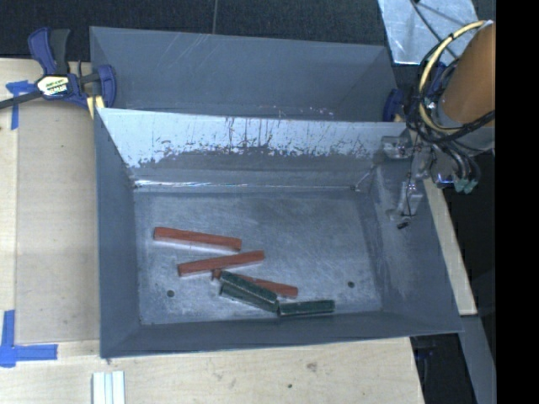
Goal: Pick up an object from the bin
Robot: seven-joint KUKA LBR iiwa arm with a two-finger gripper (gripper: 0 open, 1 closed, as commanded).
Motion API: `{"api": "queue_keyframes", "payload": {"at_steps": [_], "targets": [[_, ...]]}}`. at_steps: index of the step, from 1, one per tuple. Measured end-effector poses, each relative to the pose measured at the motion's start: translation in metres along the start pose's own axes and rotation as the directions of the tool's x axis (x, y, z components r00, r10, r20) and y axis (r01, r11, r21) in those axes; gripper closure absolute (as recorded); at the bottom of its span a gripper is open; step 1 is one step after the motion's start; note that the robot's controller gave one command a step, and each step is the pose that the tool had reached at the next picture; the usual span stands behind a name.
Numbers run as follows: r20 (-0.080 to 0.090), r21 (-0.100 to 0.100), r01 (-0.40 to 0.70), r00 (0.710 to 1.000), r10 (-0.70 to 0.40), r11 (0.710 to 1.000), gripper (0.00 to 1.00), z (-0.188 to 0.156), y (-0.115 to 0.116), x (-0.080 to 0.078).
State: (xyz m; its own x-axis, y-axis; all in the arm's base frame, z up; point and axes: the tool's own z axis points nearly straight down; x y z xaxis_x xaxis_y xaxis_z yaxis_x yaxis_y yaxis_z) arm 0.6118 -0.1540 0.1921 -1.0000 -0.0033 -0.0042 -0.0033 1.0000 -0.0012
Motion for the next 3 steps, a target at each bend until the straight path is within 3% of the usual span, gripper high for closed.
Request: {"api": "queue_keyframes", "payload": {"at_steps": [1, 2, 3], "targets": [[-0.004, -0.004, 0.010, 1.000, -0.010, 1.000, 0.00, 0.033, 0.061, -0.002], [-0.003, -0.005, 0.029, 1.000, -0.029, 1.000, 0.00, 0.029, 0.150, 0.034], [0.002, -0.001, 0.391, 0.920, -0.391, 0.920, 0.00, 0.030, 0.143, 0.012]]}}
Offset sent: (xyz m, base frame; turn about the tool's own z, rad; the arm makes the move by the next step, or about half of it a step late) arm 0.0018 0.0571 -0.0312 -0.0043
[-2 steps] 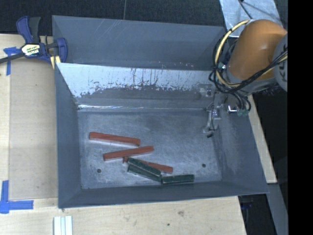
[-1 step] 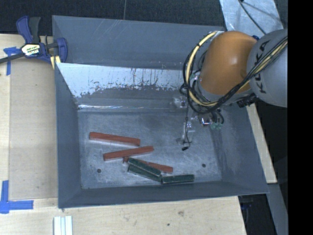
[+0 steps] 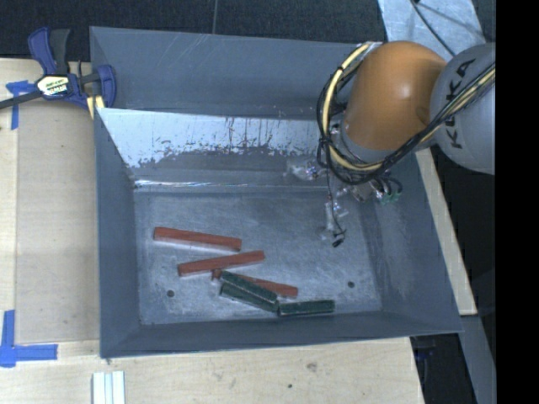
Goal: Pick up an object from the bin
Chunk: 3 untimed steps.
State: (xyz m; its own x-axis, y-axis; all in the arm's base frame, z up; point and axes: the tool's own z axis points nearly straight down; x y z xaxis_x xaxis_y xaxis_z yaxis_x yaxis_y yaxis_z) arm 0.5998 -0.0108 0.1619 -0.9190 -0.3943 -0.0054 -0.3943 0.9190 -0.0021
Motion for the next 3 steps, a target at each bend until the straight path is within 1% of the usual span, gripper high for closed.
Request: {"api": "queue_keyframes", "payload": {"at_steps": [1, 2, 3], "targets": [[-0.003, -0.006, 0.033, 0.999, -0.034, 0.999, 0.00, 0.008, 0.098, -0.030], [-0.007, -0.007, 0.129, 0.992, -0.129, 0.992, 0.00, 0.075, 0.166, -0.063], [-0.006, -0.002, 0.291, 0.957, -0.291, 0.957, 0.00, 0.089, 0.173, -0.062]]}}
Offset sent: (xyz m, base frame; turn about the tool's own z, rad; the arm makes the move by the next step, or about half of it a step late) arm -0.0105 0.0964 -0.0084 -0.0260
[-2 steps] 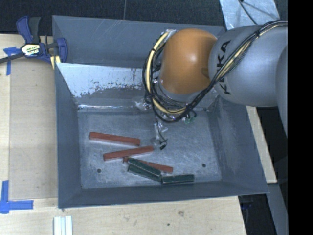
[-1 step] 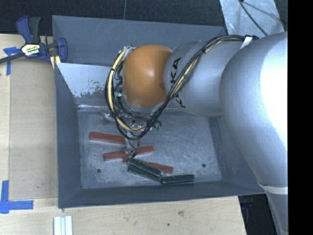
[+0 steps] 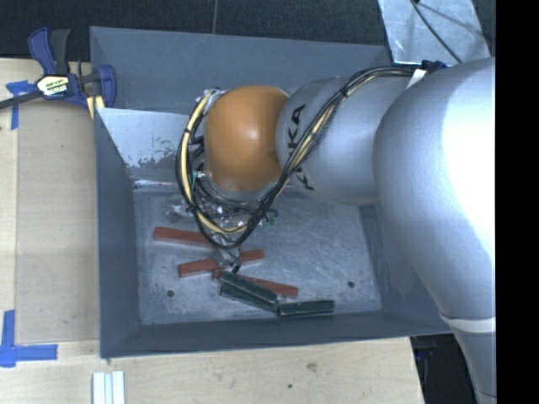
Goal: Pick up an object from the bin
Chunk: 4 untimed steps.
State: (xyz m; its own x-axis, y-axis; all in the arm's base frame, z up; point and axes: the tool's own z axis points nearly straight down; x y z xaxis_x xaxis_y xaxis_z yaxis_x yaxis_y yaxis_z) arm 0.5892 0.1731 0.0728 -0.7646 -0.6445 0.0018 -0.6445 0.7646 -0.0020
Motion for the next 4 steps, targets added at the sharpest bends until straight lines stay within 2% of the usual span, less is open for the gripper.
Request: {"api": "queue_keyframes", "payload": {"at_steps": [1, 2, 3, 4], "targets": [[0.009, 0.000, -0.002, 1.000, 0.002, 1.000, 1.00, 0.001, 0.001, -0.001], [0.006, 0.000, 0.210, 0.978, -0.210, 0.978, 1.00, -0.223, 0.034, 0.060], [0.005, -0.001, 0.403, 0.915, -0.403, 0.915, 1.00, -0.060, 0.096, 0.055], [0.009, 0.007, 0.405, 0.914, -0.406, 0.914, 1.00, -0.148, 0.061, 0.079]]}}
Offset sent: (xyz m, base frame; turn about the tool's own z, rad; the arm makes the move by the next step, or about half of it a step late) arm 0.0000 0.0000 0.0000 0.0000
